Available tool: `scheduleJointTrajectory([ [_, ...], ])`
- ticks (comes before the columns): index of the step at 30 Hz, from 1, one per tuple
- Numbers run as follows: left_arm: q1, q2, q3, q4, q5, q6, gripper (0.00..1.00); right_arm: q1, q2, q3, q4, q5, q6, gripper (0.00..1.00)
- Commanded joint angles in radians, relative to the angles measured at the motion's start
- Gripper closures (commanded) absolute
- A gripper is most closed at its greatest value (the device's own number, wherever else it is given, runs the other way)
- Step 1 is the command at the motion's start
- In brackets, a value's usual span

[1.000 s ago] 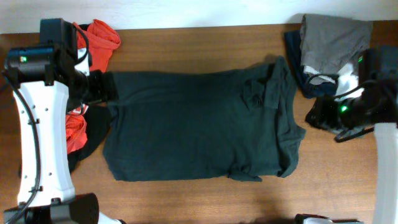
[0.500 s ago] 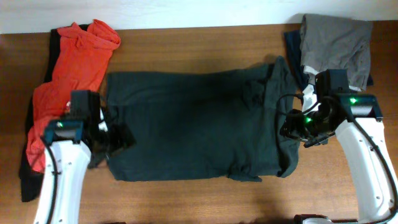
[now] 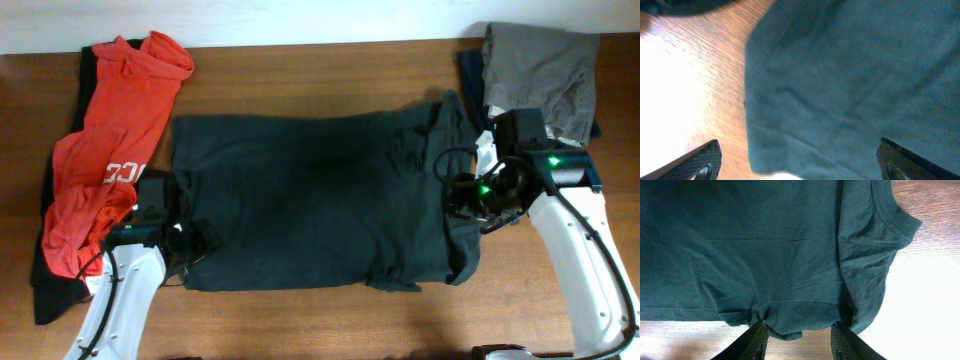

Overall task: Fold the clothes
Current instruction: 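Move both grippers to the shirt's bottom corners and grasp them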

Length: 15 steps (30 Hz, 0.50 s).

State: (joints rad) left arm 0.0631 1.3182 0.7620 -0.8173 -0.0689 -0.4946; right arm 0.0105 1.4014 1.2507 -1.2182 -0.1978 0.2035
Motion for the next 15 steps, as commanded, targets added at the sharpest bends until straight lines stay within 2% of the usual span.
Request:
scheduleJointTrajectory([
  [1, -0.001, -0.004, -0.062, 0.060, -0.067, -0.010, 0.01, 0.023, 0.024, -0.007, 0.003, 0.026, 0.024, 0.54],
  [12, -0.001, -0.004, -0.124, 0.126, -0.079, -0.010, 0.02, 0.024, 0.034, -0.007, -0.011, 0.026, 0.041, 0.54],
  [15, -0.001, -0.004, -0.155, 0.155, -0.078, -0.010, 0.07, 0.024, 0.034, -0.007, -0.011, 0.026, 0.041, 0.54],
])
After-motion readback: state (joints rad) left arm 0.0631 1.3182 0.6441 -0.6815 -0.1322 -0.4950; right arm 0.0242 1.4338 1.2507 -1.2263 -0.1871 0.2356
